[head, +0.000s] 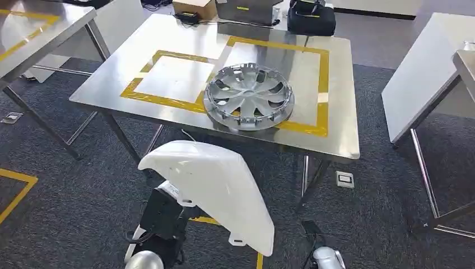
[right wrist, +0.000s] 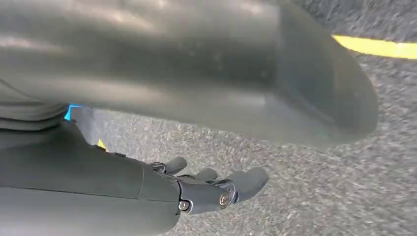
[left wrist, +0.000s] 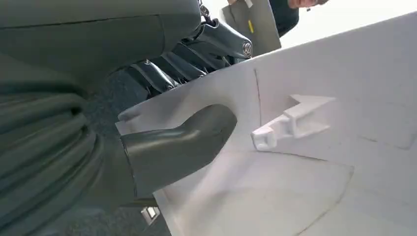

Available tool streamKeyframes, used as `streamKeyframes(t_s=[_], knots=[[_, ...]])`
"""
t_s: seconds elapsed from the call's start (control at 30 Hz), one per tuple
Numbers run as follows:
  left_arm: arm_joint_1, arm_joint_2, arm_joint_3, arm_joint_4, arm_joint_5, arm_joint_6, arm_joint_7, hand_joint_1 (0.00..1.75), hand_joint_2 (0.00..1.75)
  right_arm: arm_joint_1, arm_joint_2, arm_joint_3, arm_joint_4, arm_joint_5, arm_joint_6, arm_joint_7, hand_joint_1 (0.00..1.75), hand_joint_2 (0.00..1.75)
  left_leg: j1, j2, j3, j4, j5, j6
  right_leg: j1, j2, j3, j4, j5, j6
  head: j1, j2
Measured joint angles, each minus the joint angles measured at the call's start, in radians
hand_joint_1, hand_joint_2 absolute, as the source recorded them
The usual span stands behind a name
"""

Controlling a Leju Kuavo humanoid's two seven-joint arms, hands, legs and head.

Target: Take the parts from the cabinet and place them on the table.

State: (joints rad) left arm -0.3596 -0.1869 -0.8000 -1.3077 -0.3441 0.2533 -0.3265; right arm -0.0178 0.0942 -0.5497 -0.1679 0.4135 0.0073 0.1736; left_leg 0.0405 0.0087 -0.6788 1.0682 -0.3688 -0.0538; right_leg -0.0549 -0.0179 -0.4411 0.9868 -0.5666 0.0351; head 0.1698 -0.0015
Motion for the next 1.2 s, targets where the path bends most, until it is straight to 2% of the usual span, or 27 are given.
streamKeyframes(t_s=[0.03,0.07,0.1,0.13,0.2,0.23,0.27,0.33,0.37,0.4,0.43,0.47,0.53,0.57,0.63,0.7,0.73,0.77,0.87,0.9,0.93,1.03,1.07,1.1,1.13,1.17,1.2], knots=[[-0.001,0.003,0.0,0.002,0.0,0.0,0.0,1.75,1.75,-0.001,-0.002,0.0,0.0,0.0,0.0,-0.001,0.0,0.0,-0.013,0.004,0.013,0.006,-0.035,-0.001,0.005,-0.001,-0.001,-0.002,-0.009,0.01,-0.013,0.0],[-0.002,0.001,0.0,0.0,0.0,0.0,0.0,1.75,1.75,-0.001,-0.002,0.0,0.0,0.0,0.0,-0.003,0.0,0.0,-0.009,0.0,0.029,-0.028,-0.055,0.02,0.008,0.001,0.0,0.004,-0.019,0.019,-0.025,0.0],[0.0,0.002,0.0,0.0,0.0,0.002,0.0,1.75,1.75,-0.002,-0.003,-0.001,0.0,0.002,0.0,-0.003,0.0,0.0,-0.012,-0.005,0.025,-0.02,-0.059,0.031,0.009,-0.002,0.005,-0.007,-0.019,0.02,-0.013,0.0],[0.0,0.001,0.0,0.0,0.0,0.003,0.0,1.75,1.75,-0.001,-0.002,-0.001,0.0,0.0,0.0,-0.002,0.0,0.0,-0.013,-0.01,0.021,-0.016,-0.067,0.044,0.007,-0.005,0.016,-0.008,-0.015,0.026,-0.012,0.0],[0.001,-0.002,0.0,-0.002,0.0,0.004,0.0,1.75,1.75,-0.004,-0.001,-0.001,0.0,0.0,0.001,-0.002,0.0,0.0,-0.013,-0.023,0.039,-0.021,-0.077,0.062,0.0,-0.004,0.013,0.009,-0.011,0.035,-0.001,0.0],[0.0,-0.002,0.0,-0.002,0.0,0.005,-0.001,1.75,1.75,-0.006,-0.001,-0.001,0.0,0.0,0.001,-0.002,0.0,0.0,-0.015,-0.023,0.051,-0.025,-0.084,0.07,0.001,0.001,-0.01,0.062,-0.013,0.034,0.003,0.0],[-0.003,-0.004,0.0,-0.002,0.0,0.005,-0.002,1.75,1.75,-0.008,-0.001,-0.001,0.0,0.0,0.0,-0.003,0.0,0.0,-0.017,-0.024,0.059,-0.028,-0.088,0.076,0.003,0.005,-0.057,0.138,-0.03,0.032,0.006,0.0],[0.0,-0.003,0.0,-0.001,0.0,0.005,-0.001,1.75,1.75,-0.005,-0.001,-0.001,0.0,0.0,0.0,-0.003,0.0,0.0,-0.023,-0.031,0.075,-0.031,-0.103,0.084,0.017,0.008,-0.174,0.297,-0.098,0.027,0.009,0.0],[0.001,-0.003,0.0,0.0,0.0,0.005,-0.001,1.75,1.75,-0.002,-0.001,-0.001,0.0,0.0,0.0,-0.003,0.0,0.0,-0.028,-0.035,0.086,-0.031,-0.112,0.086,0.022,0.008,-0.218,0.337,-0.119,0.021,0.009,0.0],[0.002,-0.003,0.0,0.001,0.0,0.005,-0.001,1.75,1.75,0.0,-0.001,-0.001,0.0,0.0,0.0,-0.003,0.0,0.0,-0.032,-0.04,0.099,-0.031,-0.122,0.087,0.028,0.009,-0.241,0.333,-0.111,0.012,0.009,0.0],[0.001,-0.003,0.0,0.001,0.0,0.005,-0.001,1.75,1.75,0.0,-0.001,-0.001,0.0,0.0,0.0,-0.003,0.0,0.0,-0.036,-0.044,0.114,-0.031,-0.132,0.087,0.034,0.01,-0.245,0.293,-0.076,0.001,0.01,0.0],[0.001,-0.004,0.0,0.001,0.0,0.005,-0.001,1.75,1.75,0.0,-0.001,-0.001,0.0,0.0,0.001,-0.003,0.0,0.0,-0.04,-0.045,0.131,-0.031,-0.144,0.087,0.039,0.01,-0.234,0.227,-0.021,-0.011,0.01,0.0],[0.0,-0.004,0.0,0.002,0.0,0.005,-0.004,1.75,1.75,0.003,-0.003,-0.003,0.0,-0.003,0.0,-0.003,0.0,0.0,-0.045,-0.046,0.152,-0.035,-0.166,0.089,0.057,0.012,-0.208,0.065,0.143,-0.045,0.006,0.0],[0.0,-0.005,-0.002,0.004,0.0,0.003,-0.005,1.75,1.75,0.004,-0.003,-0.005,0.0,-0.008,0.0,-0.009,0.0,0.0,-0.051,-0.051,0.161,-0.032,-0.175,0.082,0.064,0.015,-0.212,0.056,0.12,-0.046,-0.003,0.0],[0.0,-0.005,-0.002,0.004,0.0,0.004,-0.006,1.75,1.75,0.003,-0.002,-0.011,0.0,-0.015,-0.001,-0.002,0.0,0.0,-0.051,-0.053,0.171,-0.032,-0.175,0.073,0.066,0.015,-0.203,0.044,0.128,-0.041,-0.002,0.0],[-0.004,-0.006,-0.002,0.003,0.0,0.003,-0.007,1.75,1.75,0.001,0.0,-0.017,0.0,-0.016,-0.005,-0.002,0.0,0.0,-0.054,-0.045,0.175,-0.029,-0.181,0.062,0.057,0.015,-0.179,0.035,0.125,-0.048,-0.001,0.0],[-0.005,-0.005,-0.002,0.003,0.0,0.004,-0.008,1.75,1.75,0.001,-0.001,-0.019,0.0,-0.018,-0.007,-0.002,0.0,0.0,-0.054,-0.031,0.168,0.003,-0.186,0.057,0.055,0.015,-0.164,0.031,0.121,-0.054,-0.007,0.0],[-0.007,-0.005,-0.002,0.003,0.0,0.005,-0.009,1.75,1.75,0.001,-0.002,-0.023,0.0,-0.021,-0.016,-0.002,0.0,0.0,-0.052,-0.023,0.138,0.057,-0.202,0.051,0.054,0.015,-0.158,0.03,0.117,-0.062,-0.017,0.0],[-0.002,0.0,-0.002,0.003,0.0,0.01,-0.011,1.75,1.75,0.005,-0.004,-0.047,0.0,-0.046,-0.045,-0.003,0.0,0.0,-0.046,-0.02,-0.002,0.256,-0.29,0.04,0.054,0.013,-0.143,0.031,0.098,-0.063,-0.018,0.0],[0.0,0.003,-0.002,0.003,0.0,0.01,-0.011,1.75,1.75,0.007,-0.006,-0.057,0.0,-0.057,-0.056,-0.003,0.0,0.0,-0.045,-0.019,-0.026,0.267,-0.282,0.039,0.054,0.013,-0.133,0.031,0.09,-0.063,-0.018,0.0],[0.001,0.005,-0.001,0.003,0.0,0.01,-0.011,1.75,1.75,0.008,-0.006,-0.068,0.0,-0.066,-0.066,-0.003,0.0,0.0,-0.045,-0.018,-0.025,0.233,-0.241,0.041,0.053,0.014,-0.123,0.031,0.083,-0.063,-0.018,0.0],[0.003,0.008,0.0,-0.003,-0.001,0.01,-0.011,1.75,1.75,0.01,-0.013,-0.098,0.0,-0.082,-0.093,-0.003,0.0,0.0,-0.048,-0.013,0.045,-0.012,-0.055,0.053,0.054,0.015,-0.095,0.03,0.06,-0.057,-0.02,0.0],[0.004,0.011,0.001,-0.003,-0.002,0.01,-0.011,1.75,1.75,0.011,-0.014,-0.108,0.0,-0.086,-0.1,-0.004,0.0,0.0,-0.053,-0.011,0.045,-0.02,-0.087,0.058,0.055,0.015,-0.091,0.032,0.057,-0.052,-0.023,0.0],[0.006,0.011,0.001,-0.005,-0.002,0.01,-0.011,1.75,1.75,0.012,-0.019,-0.118,0.0,-0.088,-0.106,-0.005,0.0,0.0,-0.056,-0.011,0.054,-0.031,-0.09,0.067,0.057,0.016,-0.097,0.033,0.052,-0.044,-0.027,0.0],[0.01,0.012,0.001,-0.007,-0.002,0.01,-0.01,1.75,1.75,0.016,-0.02,-0.125,0.0,-0.089,-0.108,-0.001,0.0,0.0,-0.054,-0.012,0.053,-0.035,-0.073,0.072,0.056,0.014,-0.096,0.033,0.048,-0.039,-0.026,0.0],[0.011,0.012,0.001,-0.008,-0.002,0.01,-0.01,1.75,1.75,0.016,-0.023,-0.132,0.0,-0.089,-0.109,-0.002,0.0,0.0,-0.052,-0.013,0.053,-0.037,-0.066,0.066,0.06,0.013,-0.096,0.038,0.047,-0.044,-0.026,0.0],[0.01,0.011,0.001,-0.008,-0.005,0.01,-0.01,1.75,1.75,0.016,-0.024,-0.137,0.0,-0.09,-0.11,-0.002,0.0,0.0,-0.054,-0.015,0.053,-0.037,-0.067,0.067,0.058,0.013,-0.095,0.035,0.048,-0.047,-0.026,0.0]])
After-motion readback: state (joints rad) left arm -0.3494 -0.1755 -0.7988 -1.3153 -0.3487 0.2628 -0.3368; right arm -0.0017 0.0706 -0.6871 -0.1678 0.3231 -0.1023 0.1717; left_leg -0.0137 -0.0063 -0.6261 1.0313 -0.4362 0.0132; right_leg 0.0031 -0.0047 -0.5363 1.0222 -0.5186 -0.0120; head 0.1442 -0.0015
